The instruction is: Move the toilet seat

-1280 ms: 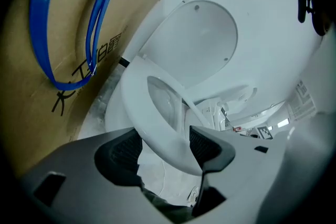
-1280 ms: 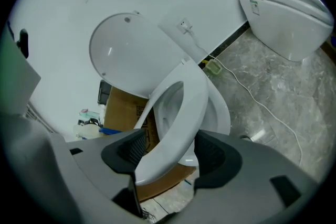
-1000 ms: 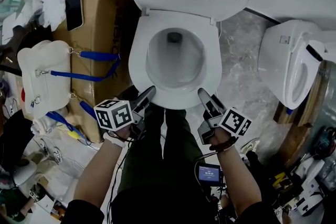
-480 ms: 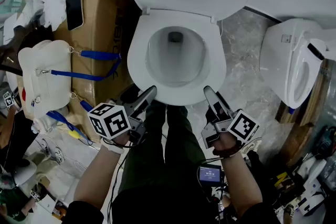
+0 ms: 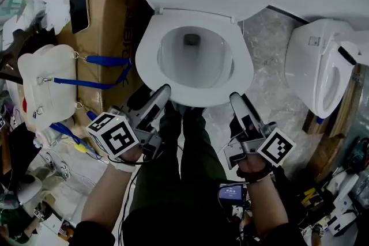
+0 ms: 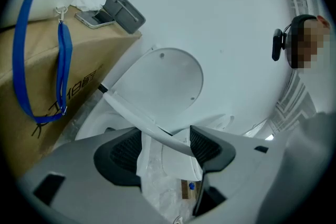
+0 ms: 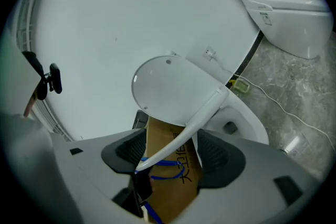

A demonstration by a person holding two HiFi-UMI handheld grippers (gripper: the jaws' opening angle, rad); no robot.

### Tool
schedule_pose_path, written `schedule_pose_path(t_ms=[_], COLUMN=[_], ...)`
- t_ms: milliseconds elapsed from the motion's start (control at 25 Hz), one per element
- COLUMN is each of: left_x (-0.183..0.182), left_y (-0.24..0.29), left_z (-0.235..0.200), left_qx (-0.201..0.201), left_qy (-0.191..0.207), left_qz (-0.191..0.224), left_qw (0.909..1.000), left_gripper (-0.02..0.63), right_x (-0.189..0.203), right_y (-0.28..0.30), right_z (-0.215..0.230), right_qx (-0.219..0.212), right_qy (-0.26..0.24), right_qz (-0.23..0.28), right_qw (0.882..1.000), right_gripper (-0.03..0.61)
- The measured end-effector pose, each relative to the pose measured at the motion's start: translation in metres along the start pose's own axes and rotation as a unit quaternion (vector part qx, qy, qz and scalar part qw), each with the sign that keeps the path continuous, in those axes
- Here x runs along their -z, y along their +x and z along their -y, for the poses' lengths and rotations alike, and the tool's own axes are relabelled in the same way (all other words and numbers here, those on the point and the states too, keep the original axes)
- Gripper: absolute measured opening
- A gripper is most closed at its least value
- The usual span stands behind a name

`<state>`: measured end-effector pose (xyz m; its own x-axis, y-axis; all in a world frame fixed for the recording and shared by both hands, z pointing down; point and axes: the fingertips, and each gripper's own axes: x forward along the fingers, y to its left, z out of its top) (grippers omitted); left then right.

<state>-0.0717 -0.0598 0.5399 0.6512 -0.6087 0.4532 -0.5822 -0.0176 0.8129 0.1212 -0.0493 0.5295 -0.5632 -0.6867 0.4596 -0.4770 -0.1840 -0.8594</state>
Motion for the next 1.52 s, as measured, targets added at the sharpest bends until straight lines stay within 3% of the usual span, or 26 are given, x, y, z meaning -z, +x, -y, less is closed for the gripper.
schedule_pose_path(t_ms=[320,640,760,920,1080,1520], left_x=[-0.019,-0.039,-0.041,-0.05,-0.059,-0.086], left_y=[-0.001,0.005,0.006,0.005,0.004,0.018], left_z=[0.034,0.056,0.062,0.064,0.07,0.077], left_qx=[0.043,0.032,0.021,-0.013,-0.049,-0.066], left_qy=[0.009,0.121,0.17,0.207,0.256,0.25], left_qz=[0.015,0.026,0.025,0.042,0.072,0.117], left_qw=[0.9989,0.9917,0.9848,0.9774,0.9626,0.9589], left_gripper=[0.275,0.275,0.273,0.273,0.273,0.273], right_x=[-0.024,-0.051,-0.058,-0.062,-0.067,-0.081], right_y=[0.005,0.012,0.015,0.018,0.022,0.031], right_z=[-0.025,-0.045,-0.051,-0.056,-0.059,-0.069], right_qx=[-0.022,-0.05,-0.058,-0.059,-0.055,-0.058], right_qy=[0.003,-0.004,-0.005,-0.021,-0.041,-0.068], right_qz=[0.025,0.053,0.06,0.063,0.066,0.077], right_qw=[0.999,0.997,0.996,0.996,0.995,0.993], right_gripper=[0.301,0.299,0.299,0.301,0.299,0.299])
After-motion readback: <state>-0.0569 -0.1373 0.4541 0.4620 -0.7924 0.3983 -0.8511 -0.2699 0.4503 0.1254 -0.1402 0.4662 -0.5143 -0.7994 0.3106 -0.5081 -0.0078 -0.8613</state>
